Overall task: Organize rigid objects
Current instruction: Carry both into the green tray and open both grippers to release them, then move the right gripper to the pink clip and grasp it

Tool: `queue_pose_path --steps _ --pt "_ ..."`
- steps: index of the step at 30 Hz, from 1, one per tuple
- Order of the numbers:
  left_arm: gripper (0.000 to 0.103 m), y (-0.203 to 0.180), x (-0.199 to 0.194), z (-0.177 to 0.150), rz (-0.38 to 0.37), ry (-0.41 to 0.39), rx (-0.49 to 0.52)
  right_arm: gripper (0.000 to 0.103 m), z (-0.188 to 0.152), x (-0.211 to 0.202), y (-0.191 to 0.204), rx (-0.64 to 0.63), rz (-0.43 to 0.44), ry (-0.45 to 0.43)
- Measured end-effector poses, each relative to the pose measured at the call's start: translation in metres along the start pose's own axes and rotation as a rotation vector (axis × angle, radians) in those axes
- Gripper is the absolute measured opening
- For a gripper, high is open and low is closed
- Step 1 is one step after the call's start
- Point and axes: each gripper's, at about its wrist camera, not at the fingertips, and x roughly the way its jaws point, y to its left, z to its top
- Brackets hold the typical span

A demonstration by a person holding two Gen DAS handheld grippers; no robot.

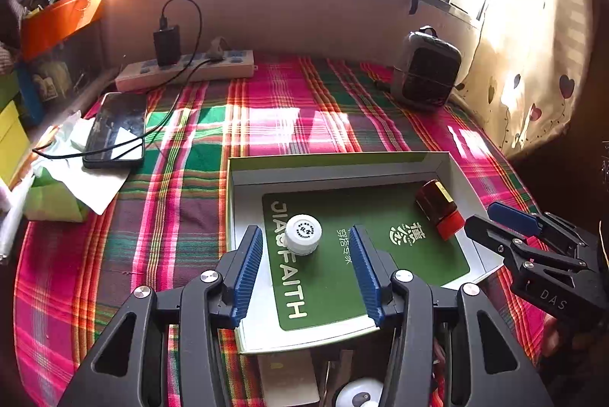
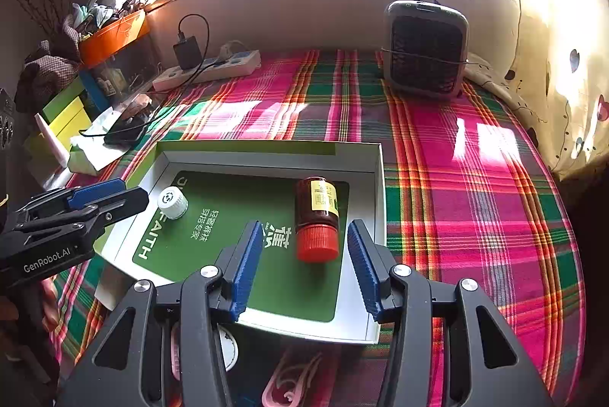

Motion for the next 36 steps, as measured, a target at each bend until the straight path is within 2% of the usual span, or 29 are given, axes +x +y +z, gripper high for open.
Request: queue_pose_path --steps 4,8,13,18,30,36 --pt "0.047 0.007 -0.021 -0.012 0.033 -0.036 -0.010 0.050 -0.010 -0.018 -0.006 0.026 0.002 -0.020" --pt "0.047 0.021 -0.037 -0.027 0.033 -0.049 -0.064 0.050 -0.027 -0.032 -0.013 0.062 -0.002 -0.023" --pt "0.047 0.038 -0.050 -0.052 0.038 -0.044 -0.128 0.051 -0.054 -0.041 -0.018 0.087 0.010 -0.003" --pt "0.047 0.044 -0.056 -0.069 0.039 -0.036 -0.147 0.051 -0.074 -0.039 -0.017 0.090 0.017 0.025" --pt "0.047 0.050 -0.049 -0.091 0.017 0.011 -0.175 0.051 -0.081 -0.027 -0.008 0.083 0.043 0.063" --pt "0.047 0.047 -0.046 -0.091 0.000 0.018 -0.172 0.051 -0.080 -0.028 -0.010 0.069 -0.014 0.065"
